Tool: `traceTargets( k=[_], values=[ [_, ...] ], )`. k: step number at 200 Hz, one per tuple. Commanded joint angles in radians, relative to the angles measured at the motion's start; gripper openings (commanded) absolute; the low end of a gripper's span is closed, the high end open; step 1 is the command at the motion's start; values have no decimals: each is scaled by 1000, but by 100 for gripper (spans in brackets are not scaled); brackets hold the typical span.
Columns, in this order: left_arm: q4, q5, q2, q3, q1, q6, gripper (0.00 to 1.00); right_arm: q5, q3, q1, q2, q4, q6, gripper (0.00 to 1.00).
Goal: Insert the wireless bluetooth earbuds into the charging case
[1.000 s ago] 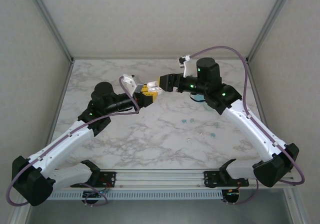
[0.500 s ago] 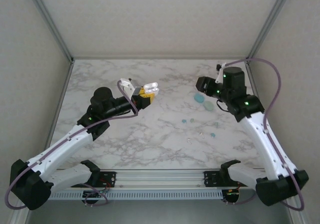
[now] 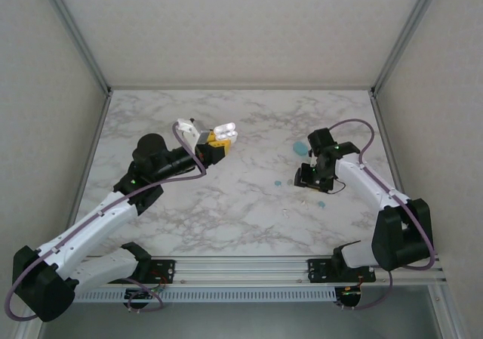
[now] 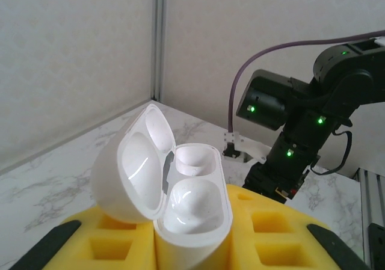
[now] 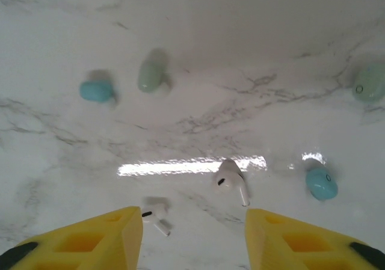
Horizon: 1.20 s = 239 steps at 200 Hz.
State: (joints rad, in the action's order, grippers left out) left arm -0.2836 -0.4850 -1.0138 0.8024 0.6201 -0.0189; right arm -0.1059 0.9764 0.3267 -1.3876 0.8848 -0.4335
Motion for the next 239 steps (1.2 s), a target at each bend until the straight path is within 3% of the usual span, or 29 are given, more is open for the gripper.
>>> traceTargets(
  k=[1,90,239],
  values=[
    [-48,-12,-9,4,4,26,16,-22,-35,-1,-27,-5,1,54],
    [-35,-10,-9,8,4,25,16,-38,-130,-1,-102,-123,-83,61],
    [-35,-23,-29,17,4,27,16,-67,-186,55,-139,-154,-136,58]
  ],
)
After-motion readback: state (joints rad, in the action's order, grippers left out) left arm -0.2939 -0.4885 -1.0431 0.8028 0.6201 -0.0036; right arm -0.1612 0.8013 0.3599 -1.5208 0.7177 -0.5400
